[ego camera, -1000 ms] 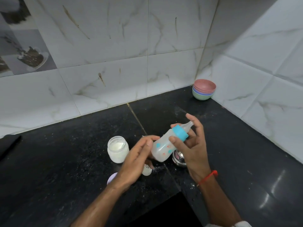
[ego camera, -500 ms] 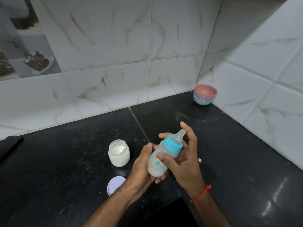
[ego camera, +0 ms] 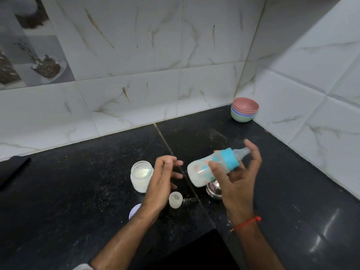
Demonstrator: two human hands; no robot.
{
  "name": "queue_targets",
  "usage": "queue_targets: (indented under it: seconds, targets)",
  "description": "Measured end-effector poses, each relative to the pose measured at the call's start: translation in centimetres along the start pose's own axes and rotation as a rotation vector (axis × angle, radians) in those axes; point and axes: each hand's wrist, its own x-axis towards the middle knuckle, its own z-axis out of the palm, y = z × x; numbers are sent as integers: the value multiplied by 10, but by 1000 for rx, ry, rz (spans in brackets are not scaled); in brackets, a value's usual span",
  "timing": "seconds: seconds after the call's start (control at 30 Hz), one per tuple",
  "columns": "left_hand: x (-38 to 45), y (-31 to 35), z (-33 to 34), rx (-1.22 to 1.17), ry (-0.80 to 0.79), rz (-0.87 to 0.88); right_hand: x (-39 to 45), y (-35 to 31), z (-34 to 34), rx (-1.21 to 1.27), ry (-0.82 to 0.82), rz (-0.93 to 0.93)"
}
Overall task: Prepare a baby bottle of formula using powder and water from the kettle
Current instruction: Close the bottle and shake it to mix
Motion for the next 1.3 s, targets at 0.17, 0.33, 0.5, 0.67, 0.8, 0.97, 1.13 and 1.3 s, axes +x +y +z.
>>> queue_targets:
  seconds: [0.17, 0.33, 0.5, 0.67, 0.8, 0.97, 1.13, 1.3]
  targets:
    - [2, -1, -14, 70, 48, 54, -8, -14, 2, -172, 14, -391]
    - [0, -3, -11, 104, 48, 73, 5, 5, -2, -528, -206, -353]
    - [-2, -1, -12, 137, 24, 105, 1, 2, -4, -341, 17, -479]
    - [-4, -6, -12, 182, 15, 117, 0, 11, 1, -562, -187, -309]
    - [-3, -3, -12, 217, 37, 184, 1, -3, 0, -309, -22, -518]
    - [2, -5, -11, 297, 36, 226, -1, 13, 2, -518, -247, -280]
    - [9, -5, -11, 347, 46, 267, 7, 6, 10, -285, -43, -513]
    - [12, -8, -10, 365, 27, 287, 4, 7, 11, -478, -212, -322]
